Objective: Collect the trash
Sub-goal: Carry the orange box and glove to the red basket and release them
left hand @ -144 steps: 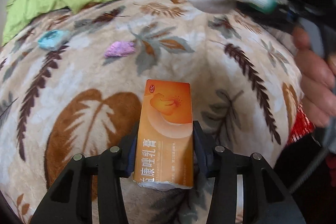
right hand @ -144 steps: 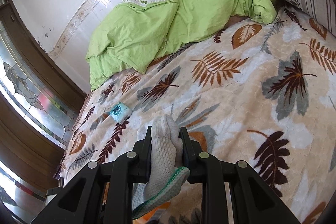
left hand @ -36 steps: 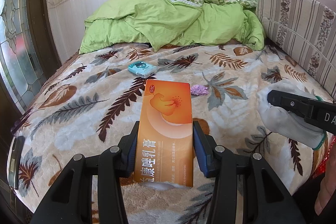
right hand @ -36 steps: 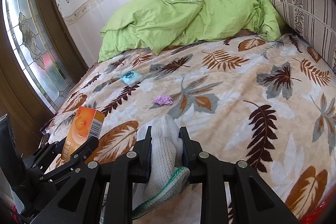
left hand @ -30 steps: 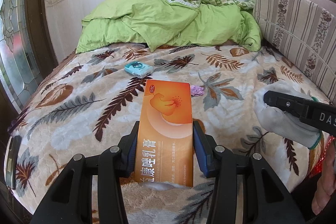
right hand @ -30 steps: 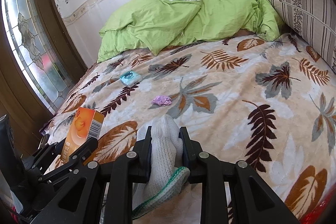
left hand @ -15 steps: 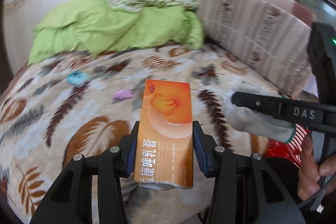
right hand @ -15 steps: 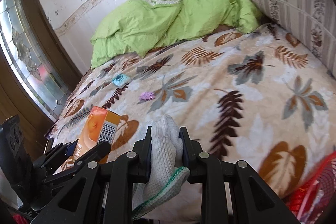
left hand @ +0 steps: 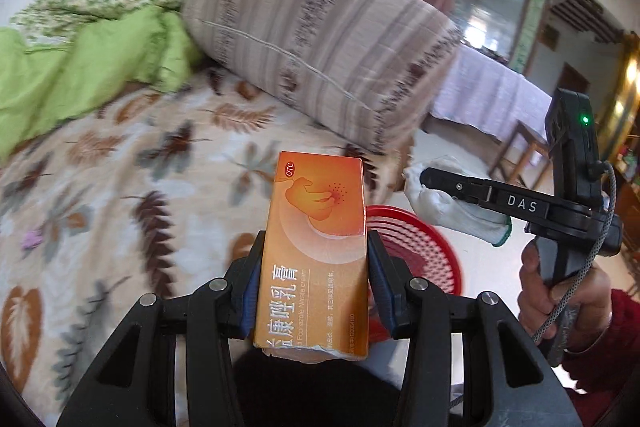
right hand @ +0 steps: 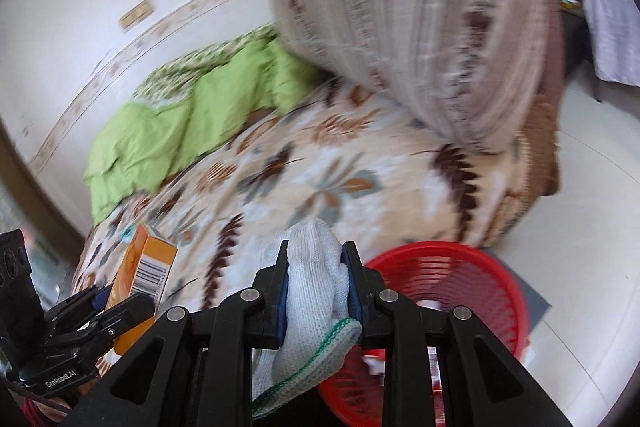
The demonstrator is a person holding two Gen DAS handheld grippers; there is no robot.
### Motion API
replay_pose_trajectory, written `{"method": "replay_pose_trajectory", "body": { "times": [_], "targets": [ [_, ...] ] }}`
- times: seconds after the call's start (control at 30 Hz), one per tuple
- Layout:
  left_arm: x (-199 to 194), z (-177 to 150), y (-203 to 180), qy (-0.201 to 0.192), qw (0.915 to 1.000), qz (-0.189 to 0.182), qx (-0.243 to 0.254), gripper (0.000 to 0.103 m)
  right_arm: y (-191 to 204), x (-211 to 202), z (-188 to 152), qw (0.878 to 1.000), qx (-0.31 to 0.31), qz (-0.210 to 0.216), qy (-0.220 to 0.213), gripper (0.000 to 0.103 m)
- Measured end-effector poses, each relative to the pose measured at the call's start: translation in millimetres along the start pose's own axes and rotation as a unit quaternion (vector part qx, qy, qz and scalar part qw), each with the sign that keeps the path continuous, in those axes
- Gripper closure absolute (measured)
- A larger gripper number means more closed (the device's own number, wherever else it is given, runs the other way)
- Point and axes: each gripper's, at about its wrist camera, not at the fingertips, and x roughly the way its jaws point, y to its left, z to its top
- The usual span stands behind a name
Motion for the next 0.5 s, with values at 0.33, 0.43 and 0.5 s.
{"method": "replay_pose_trajectory", "body": {
  "times": [0.33,0.43,0.5],
  "targets": [
    [68.5,9.8,-54.2,0.063,0.9964,-0.044,0.037,0.037,-66.1,-10.7,-0.4,0.997,0.062,-0.042,-0.004,0.056],
    [62.1,11.6,-45.5,0.052,0.9976,-0.034,0.032,0.034,-69.1,-10.4,3.4,0.997,0.063,-0.038,-0.006,0.055],
    [53.0,12.4,-33.4,0.043,0.9987,-0.02,0.022,0.034,-63.8,-7.6,5.1,0.998,0.059,-0.029,-0.005,0.055]
  ]
}}
